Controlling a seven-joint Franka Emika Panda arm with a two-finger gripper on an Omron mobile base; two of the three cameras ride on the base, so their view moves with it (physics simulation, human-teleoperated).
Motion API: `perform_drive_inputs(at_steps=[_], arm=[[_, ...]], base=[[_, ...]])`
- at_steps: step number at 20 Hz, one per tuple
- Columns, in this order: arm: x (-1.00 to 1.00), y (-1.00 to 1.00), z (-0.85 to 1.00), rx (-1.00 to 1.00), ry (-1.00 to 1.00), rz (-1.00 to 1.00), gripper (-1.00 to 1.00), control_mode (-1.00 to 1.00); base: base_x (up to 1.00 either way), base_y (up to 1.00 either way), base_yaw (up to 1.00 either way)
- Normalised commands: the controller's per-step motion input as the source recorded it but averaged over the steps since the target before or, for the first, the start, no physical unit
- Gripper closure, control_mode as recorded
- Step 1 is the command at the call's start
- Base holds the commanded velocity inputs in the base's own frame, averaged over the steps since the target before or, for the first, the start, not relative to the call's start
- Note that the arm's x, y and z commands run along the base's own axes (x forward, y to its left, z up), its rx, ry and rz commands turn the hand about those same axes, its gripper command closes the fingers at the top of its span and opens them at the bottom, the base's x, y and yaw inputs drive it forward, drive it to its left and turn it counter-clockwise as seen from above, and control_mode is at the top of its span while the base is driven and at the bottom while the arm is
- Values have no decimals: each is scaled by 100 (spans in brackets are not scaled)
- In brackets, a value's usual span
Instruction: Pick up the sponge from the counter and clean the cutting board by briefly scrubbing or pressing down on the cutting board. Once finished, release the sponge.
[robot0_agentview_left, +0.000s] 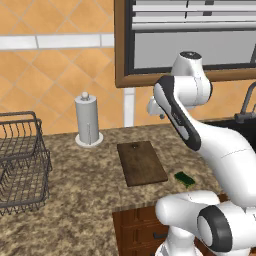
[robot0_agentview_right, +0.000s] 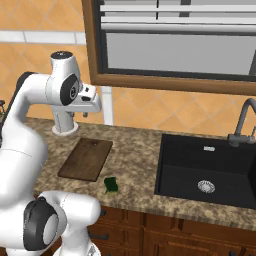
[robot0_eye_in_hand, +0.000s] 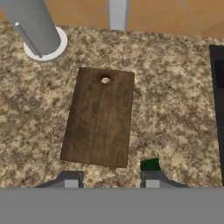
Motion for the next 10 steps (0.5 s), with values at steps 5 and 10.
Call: perform_drive_inputs(at_steps=[5, 10], arm=[[-63, -6, -2, 0, 0, 0, -100, -100], [-98, -15, -35, -1, 3, 0, -100, -100]], base=[[0, 0, 0], [0, 0, 0]])
